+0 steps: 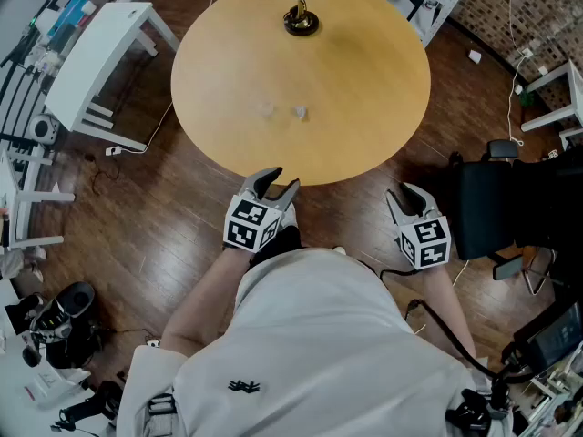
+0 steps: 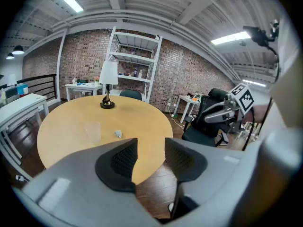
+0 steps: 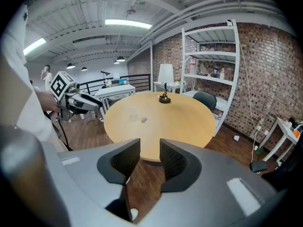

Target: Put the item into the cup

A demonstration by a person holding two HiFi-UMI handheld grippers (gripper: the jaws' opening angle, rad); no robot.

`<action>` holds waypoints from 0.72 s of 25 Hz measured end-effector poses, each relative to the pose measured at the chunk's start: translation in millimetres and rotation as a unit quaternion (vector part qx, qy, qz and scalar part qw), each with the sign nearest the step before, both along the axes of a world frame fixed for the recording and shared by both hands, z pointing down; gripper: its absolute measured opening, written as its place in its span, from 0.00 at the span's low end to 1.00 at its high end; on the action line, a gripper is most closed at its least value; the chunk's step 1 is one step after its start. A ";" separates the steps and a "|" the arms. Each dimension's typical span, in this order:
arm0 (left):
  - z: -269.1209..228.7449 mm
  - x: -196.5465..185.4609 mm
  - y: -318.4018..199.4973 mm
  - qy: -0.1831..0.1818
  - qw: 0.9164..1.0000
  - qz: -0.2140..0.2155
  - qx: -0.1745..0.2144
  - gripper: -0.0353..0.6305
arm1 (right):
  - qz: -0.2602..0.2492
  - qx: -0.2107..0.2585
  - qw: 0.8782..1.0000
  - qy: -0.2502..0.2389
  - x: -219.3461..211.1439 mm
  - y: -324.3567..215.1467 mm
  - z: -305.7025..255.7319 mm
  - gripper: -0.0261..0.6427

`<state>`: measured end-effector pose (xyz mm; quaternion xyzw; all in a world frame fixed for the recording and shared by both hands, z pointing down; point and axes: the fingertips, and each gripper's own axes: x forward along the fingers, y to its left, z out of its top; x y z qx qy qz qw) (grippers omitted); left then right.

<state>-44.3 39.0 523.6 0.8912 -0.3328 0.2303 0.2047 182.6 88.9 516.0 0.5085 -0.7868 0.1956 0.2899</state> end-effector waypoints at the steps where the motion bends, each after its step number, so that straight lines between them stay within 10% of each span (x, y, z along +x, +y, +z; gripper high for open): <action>1: 0.0 -5.3 -12.6 -0.002 1.000 0.007 0.000 0.29 | -0.001 -0.001 1.000 0.001 -10.7 -13.4 -0.4 0.24; 10: 50.1 -28.1 -97.7 -0.025 0.999 0.040 -0.025 0.29 | -0.019 -0.008 1.000 0.016 -82.6 -93.7 2.7 0.24; 18: 102.5 18.4 -165.2 -0.051 0.997 0.023 -0.058 0.29 | -0.049 -0.037 0.998 0.031 -61.5 -119.1 8.0 0.24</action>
